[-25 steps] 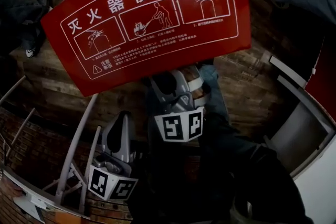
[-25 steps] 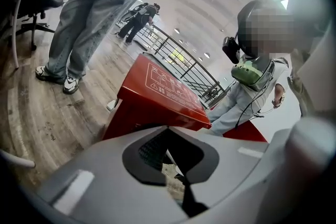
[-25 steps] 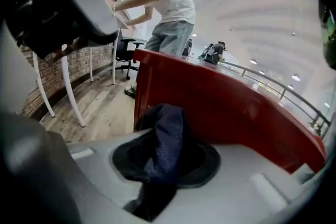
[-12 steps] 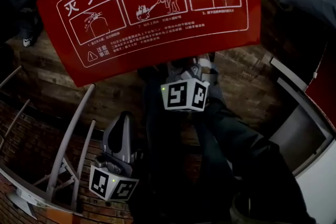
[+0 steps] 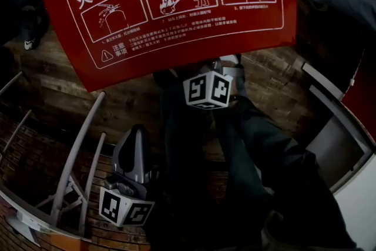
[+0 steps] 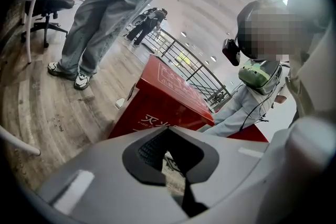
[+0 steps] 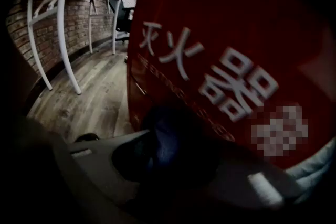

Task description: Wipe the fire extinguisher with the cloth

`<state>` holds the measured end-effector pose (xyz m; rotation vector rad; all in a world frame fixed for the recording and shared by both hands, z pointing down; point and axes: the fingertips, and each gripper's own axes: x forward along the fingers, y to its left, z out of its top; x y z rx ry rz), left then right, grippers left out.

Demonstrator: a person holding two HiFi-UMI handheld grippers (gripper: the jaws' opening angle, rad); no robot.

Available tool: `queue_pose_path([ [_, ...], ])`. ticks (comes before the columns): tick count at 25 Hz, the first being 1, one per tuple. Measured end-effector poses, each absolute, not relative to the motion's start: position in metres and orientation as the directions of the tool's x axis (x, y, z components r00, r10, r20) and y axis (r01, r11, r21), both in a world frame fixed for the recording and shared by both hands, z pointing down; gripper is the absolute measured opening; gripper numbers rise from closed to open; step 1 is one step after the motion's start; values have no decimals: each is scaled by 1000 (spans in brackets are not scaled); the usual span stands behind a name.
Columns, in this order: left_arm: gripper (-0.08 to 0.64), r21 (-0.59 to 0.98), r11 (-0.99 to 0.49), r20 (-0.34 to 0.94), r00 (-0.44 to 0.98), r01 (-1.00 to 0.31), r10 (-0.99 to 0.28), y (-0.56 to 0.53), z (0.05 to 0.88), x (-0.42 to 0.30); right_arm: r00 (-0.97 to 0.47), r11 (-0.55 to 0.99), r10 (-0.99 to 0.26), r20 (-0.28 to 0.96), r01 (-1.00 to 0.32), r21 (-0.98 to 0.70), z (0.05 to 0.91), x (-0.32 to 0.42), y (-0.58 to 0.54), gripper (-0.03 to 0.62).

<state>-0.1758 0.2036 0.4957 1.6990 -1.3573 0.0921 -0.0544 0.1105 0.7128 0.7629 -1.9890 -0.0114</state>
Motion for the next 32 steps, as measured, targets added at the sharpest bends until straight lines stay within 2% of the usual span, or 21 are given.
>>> queue_pose_path([
  [2,-9,605,45,568,391,-795,-724,207,504,-177,-252,756,-555,793,-549,356,712,-13,98,81],
  [4,-9,605,49,581,399,-794,-709,211,507,-176,-242,725,-599,763,-569,389,680,2,97,81],
  [8,-9,603,22,585,423,-798,-692,201,489,-165,-368,720,-648,667,-583,377,580,-25,111,81],
  [12,-9,600,-51,566,469,-798,-678,181,455,-143,-451,769,-596,664,-560,309,529,-49,139,81],
  [16,-9,591,-127,542,508,-797,-670,166,397,-123,-532,814,-525,664,-542,209,454,-32,159,81],
  [20,-9,575,-234,471,551,-784,-689,138,323,-102,-619,808,-520,588,-579,105,357,2,137,81],
  [26,-9,524,-352,371,579,-776,-726,115,214,-73,-614,787,-550,566,-608,107,246,55,104,81],
  [32,-9,493,-394,299,576,-776,-761,110,146,-46,-599,750,-579,553,-658,72,204,88,102,81],
])
